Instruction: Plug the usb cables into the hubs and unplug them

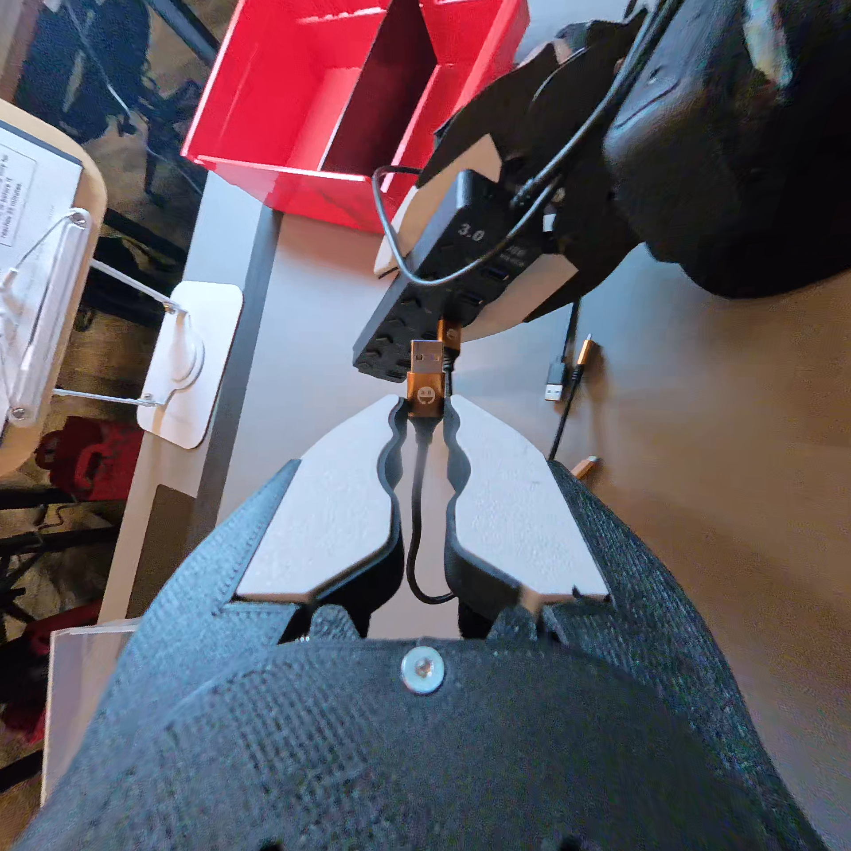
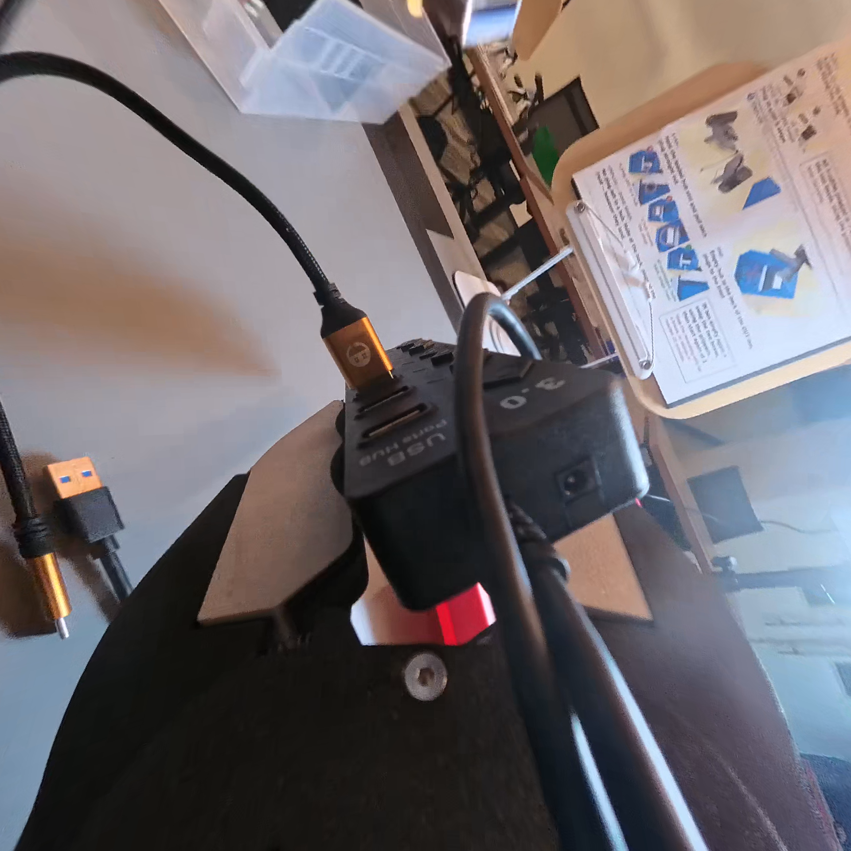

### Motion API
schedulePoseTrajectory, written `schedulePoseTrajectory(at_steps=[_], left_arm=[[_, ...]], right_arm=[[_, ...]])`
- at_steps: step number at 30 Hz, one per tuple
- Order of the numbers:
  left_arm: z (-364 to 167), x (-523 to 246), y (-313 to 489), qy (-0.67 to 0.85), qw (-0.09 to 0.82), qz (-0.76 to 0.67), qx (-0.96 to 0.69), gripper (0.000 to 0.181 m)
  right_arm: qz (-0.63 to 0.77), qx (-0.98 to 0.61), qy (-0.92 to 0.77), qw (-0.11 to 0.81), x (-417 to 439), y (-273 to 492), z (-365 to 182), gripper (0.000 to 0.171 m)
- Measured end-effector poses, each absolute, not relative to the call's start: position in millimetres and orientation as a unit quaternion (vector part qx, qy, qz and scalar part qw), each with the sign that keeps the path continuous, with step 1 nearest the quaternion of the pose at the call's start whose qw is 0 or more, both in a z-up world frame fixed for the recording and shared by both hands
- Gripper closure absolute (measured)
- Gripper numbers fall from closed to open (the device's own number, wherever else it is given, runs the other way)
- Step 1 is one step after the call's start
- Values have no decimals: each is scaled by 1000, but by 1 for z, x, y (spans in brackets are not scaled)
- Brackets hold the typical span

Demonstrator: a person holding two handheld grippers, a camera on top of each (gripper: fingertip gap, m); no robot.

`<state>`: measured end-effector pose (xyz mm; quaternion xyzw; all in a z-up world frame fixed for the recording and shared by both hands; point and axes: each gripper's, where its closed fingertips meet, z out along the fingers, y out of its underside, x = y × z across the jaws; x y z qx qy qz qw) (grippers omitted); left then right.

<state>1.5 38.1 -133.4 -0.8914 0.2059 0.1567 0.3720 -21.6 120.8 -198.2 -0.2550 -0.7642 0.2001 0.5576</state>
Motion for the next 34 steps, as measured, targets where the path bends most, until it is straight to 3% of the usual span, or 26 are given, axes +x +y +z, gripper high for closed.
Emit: schedulePoseTrajectory(at_steps=[6, 13, 22, 29, 34], left_arm=[[-177, 14, 52, 229, 299, 138, -916, 166], [-188, 8, 63, 220, 274, 124, -928, 166], [-202, 3, 64, 227, 225, 114, -941, 166], [-189, 9, 70, 239, 283, 96, -924, 166], [-187, 10, 70, 251, 309, 99, -912, 166]], right_arm=[[246, -295, -770, 510, -22, 108, -204, 114], [257, -336, -776, 467, -23, 106, -214, 114], [201, -330, -786, 482, -25, 108, -223, 114], [136, -324, -788, 506, -26, 120, -225, 114], [183, -341, -786, 483, -25, 117, -226, 115]])
